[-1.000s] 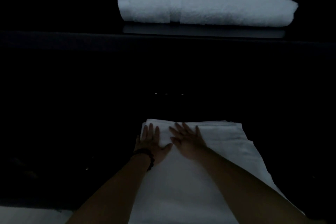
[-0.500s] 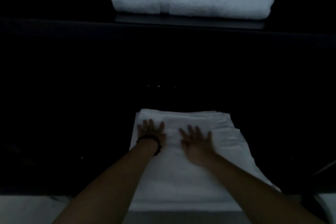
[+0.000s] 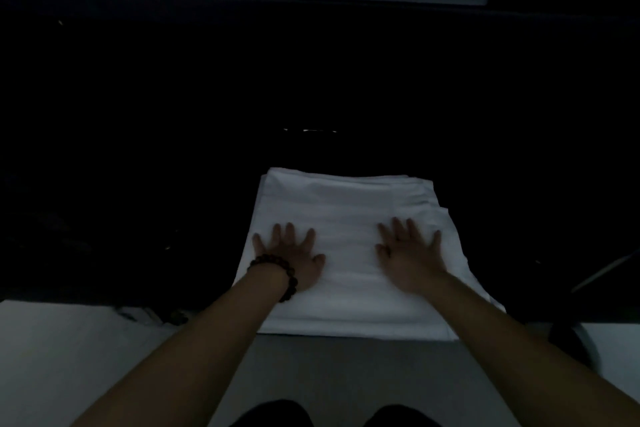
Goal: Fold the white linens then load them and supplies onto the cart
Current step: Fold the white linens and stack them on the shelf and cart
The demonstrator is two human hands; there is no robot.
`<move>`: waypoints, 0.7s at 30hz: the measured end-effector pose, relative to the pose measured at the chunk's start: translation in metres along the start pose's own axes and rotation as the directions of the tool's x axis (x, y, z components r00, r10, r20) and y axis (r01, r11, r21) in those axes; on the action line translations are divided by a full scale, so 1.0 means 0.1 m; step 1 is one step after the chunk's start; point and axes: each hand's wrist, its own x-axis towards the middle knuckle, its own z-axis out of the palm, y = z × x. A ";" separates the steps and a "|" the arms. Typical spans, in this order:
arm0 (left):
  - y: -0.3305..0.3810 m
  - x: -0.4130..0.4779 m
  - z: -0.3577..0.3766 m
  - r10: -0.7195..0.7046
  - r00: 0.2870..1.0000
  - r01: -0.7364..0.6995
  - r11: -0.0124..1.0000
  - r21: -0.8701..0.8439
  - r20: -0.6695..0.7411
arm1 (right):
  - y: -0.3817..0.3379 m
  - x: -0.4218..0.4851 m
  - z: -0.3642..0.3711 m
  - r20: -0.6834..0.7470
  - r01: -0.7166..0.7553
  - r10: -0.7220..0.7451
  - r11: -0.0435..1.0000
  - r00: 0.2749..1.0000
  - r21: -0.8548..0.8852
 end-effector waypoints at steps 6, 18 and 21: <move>0.11 -0.39 0.40 0.102 0.956 -0.113 0.993 -0.025 -0.274 | -0.30 -0.35 0.27 -0.136 0.201 -0.193 0.978 0.972 0.047; -0.22 -0.90 0.55 0.354 0.797 -0.256 0.932 0.257 -0.490 | -0.17 -0.90 0.39 -0.307 0.343 -0.362 0.932 0.880 -0.115; -0.22 -0.87 0.62 0.392 0.792 -0.228 0.901 0.369 -0.467 | -0.20 -0.99 0.54 -0.303 0.363 -0.425 0.900 0.853 -0.240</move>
